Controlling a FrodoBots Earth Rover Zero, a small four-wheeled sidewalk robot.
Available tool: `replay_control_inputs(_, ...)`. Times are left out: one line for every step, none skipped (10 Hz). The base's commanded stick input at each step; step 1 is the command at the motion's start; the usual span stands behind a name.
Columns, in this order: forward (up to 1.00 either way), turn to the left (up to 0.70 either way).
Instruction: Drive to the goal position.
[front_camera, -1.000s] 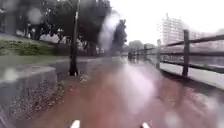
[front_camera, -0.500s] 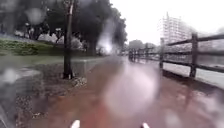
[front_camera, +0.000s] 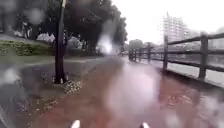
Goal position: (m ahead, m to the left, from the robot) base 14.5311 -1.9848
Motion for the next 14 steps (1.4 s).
replay_control_inputs(0.7,0.0)
replay_control_inputs(0.7,0.0)
replay_control_inputs(0.7,0.0)
replay_control_inputs(0.7,0.0)
replay_control_inputs(0.7,0.07)
replay_control_inputs(0.7,0.16)
replay_control_inputs(0.7,0.25)
replay_control_inputs(0.7,0.08)
replay_control_inputs(0.7,0.0)
replay_control_inputs(0.7,0.0)
replay_control_inputs(0.7,0.0)
replay_control_inputs(0.7,0.0)
replay_control_inputs(0.7,0.0)
replay_control_inputs(0.7,0.0)
